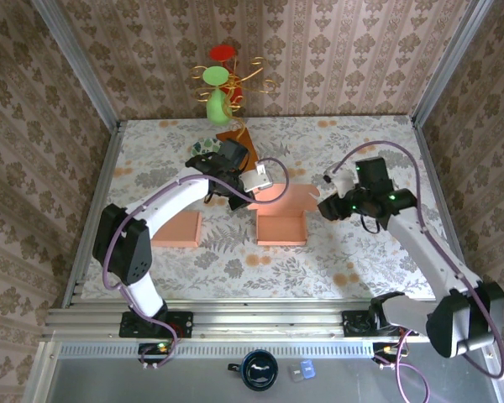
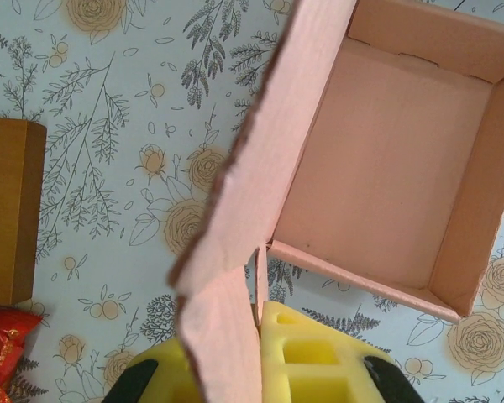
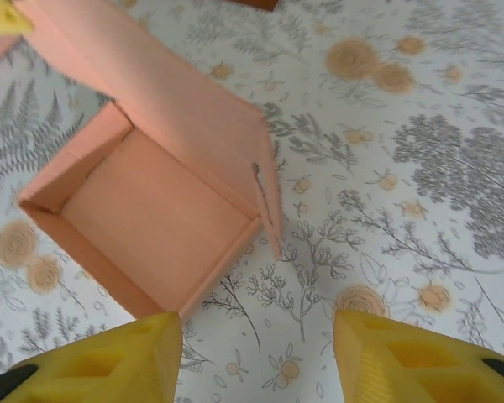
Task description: Fold the paper box
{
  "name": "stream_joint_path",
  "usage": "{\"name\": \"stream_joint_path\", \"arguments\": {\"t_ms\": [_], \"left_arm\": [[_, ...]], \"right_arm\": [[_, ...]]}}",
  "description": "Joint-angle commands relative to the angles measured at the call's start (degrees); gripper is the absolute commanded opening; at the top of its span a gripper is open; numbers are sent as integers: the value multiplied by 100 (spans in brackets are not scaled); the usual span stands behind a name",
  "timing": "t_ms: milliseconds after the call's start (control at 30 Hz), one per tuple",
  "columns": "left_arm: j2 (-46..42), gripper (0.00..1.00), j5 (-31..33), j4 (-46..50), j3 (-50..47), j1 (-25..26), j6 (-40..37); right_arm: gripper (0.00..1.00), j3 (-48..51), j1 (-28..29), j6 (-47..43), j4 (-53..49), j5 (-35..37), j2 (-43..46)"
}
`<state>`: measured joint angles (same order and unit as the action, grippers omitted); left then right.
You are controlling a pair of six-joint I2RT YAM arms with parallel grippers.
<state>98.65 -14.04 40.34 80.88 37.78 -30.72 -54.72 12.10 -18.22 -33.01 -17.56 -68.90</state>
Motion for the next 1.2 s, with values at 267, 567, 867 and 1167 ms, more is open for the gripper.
{"name": "stream_joint_path", "arguments": {"t_ms": [267,567,867,1167], "left_arm": [[281,0,130,221,164,-54,-118],[313,0,171,174,234,-54,-53],[53,0,-28,44,308,-134,59],[-13,0,-127,14,338,-148,-29]], "right_arm": [[50,-553,192,-424,541,243,-1308],[45,-945,235,-274,480,388,-1834],[50,-764,127,-230,408,194,-1234],[56,-663,100,-455,6,47,-1229]]}}
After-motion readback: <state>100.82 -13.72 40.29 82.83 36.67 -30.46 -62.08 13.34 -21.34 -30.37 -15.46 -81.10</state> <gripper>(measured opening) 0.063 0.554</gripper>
